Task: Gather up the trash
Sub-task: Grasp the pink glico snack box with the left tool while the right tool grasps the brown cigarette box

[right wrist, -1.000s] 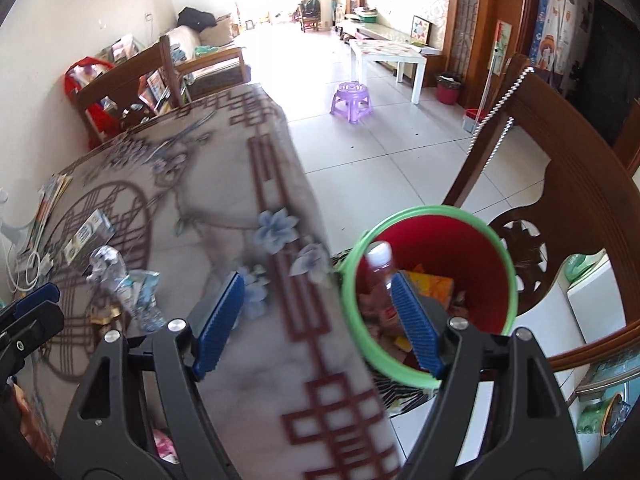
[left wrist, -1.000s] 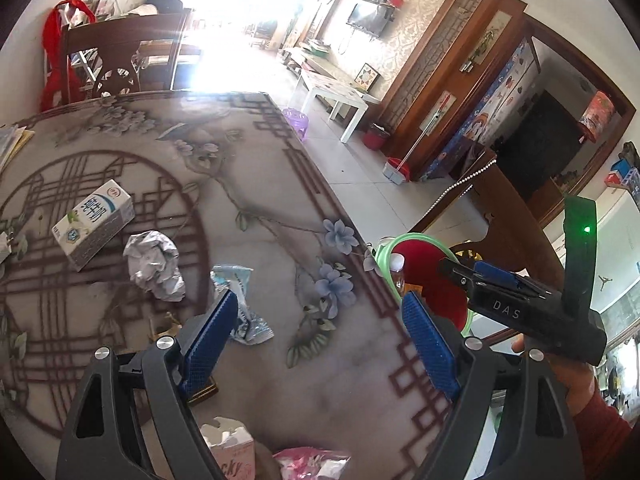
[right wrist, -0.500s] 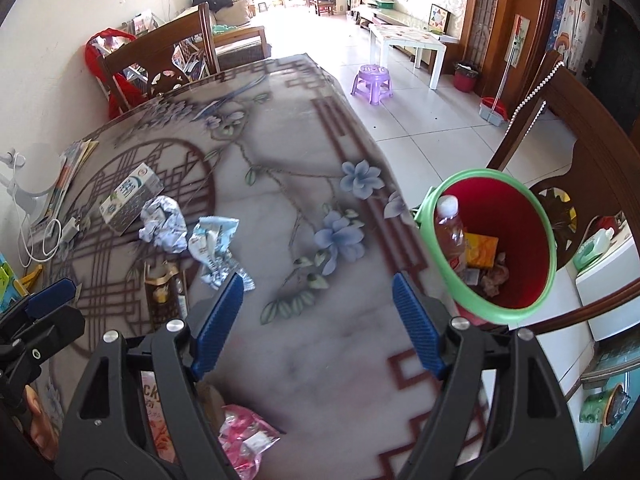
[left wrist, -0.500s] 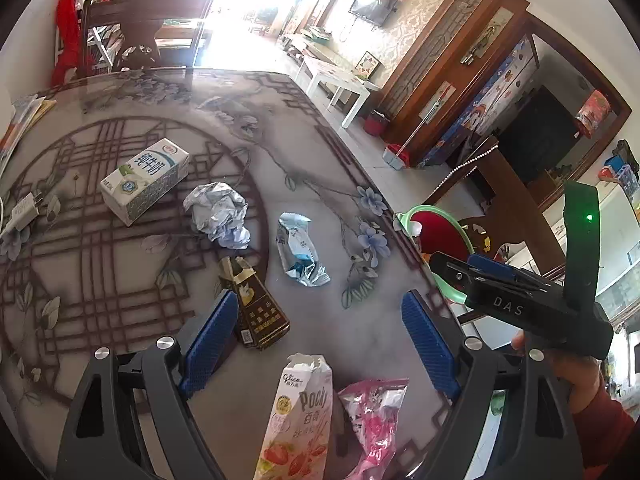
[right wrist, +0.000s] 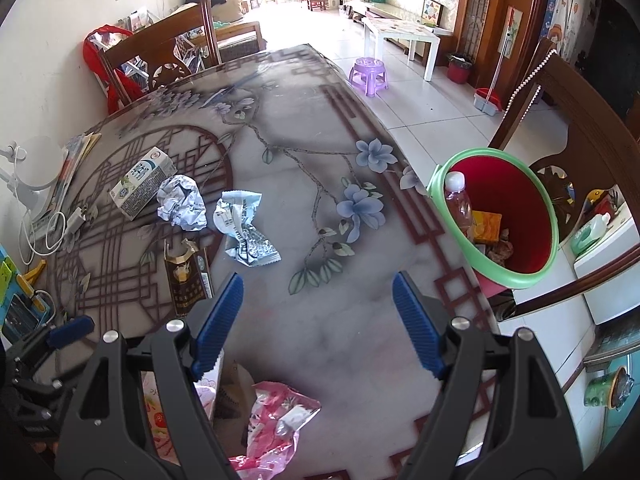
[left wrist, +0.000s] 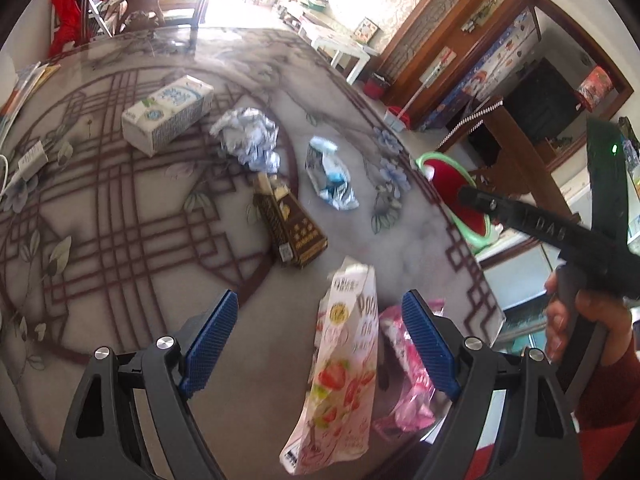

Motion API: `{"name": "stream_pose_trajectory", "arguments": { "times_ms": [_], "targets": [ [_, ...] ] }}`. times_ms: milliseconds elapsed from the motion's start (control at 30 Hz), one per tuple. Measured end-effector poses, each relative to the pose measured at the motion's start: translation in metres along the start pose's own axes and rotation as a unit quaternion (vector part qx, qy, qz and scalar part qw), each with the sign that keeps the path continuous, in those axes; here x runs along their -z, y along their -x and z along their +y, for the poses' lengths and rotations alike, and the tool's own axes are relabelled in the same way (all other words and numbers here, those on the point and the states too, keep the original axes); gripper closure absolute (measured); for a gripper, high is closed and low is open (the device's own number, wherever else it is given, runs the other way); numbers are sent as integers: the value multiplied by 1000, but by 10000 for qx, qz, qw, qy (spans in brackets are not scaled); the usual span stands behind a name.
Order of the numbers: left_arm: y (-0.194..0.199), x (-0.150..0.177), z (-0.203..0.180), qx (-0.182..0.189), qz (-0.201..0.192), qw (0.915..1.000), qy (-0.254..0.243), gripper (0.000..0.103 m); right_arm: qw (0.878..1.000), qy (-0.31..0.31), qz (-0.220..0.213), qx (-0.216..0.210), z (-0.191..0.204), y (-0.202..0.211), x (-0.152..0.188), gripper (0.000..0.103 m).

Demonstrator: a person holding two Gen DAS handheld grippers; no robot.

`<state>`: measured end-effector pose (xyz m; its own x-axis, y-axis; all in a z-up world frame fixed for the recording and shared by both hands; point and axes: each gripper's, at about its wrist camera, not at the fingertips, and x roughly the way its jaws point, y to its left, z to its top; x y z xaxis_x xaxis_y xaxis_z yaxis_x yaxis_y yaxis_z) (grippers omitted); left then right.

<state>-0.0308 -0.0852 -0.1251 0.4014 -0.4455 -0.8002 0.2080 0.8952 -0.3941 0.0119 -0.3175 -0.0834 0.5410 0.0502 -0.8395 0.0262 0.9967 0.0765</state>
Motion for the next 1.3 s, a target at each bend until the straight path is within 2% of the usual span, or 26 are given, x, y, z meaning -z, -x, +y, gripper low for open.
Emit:
{"name": "stream_pose_trajectory", "arguments": {
  "times_ms": [300,467,633,667,733,800,900,1067,1300],
  "targets": [
    [-35,21,-1,126,545,9982,-201,23,9999,-99,17,90,1,5,11,28],
    [-54,26,4,294,737,9968,61,24,9999,-78,-36,118,4,12,14,28],
    [-64,25,6,368,843,9957,144,28,9999,-99,-39,112,5,15,17,26],
    [-66,24,7,374,853,9955,151,32,9999,-118,-23,105,4,15,18,26],
    [-67,23,7,471,857,9950,197,39,9999,-148,7,80,4,14,20,26],
    [-66,21,8,593,846,9944,208,56,9999,-146,55,57,5,12,21,26],
    [-62,19,5,693,794,9943,149,72,9999,-96,120,17,8,8,21,26],
    [-55,16,10,684,689,9947,341,73,9998,60,195,-77,19,2,18,26],
    [-23,4,26,579,194,9956,707,73,9993,210,281,-136,28,-6,13,26]
  ]
}}
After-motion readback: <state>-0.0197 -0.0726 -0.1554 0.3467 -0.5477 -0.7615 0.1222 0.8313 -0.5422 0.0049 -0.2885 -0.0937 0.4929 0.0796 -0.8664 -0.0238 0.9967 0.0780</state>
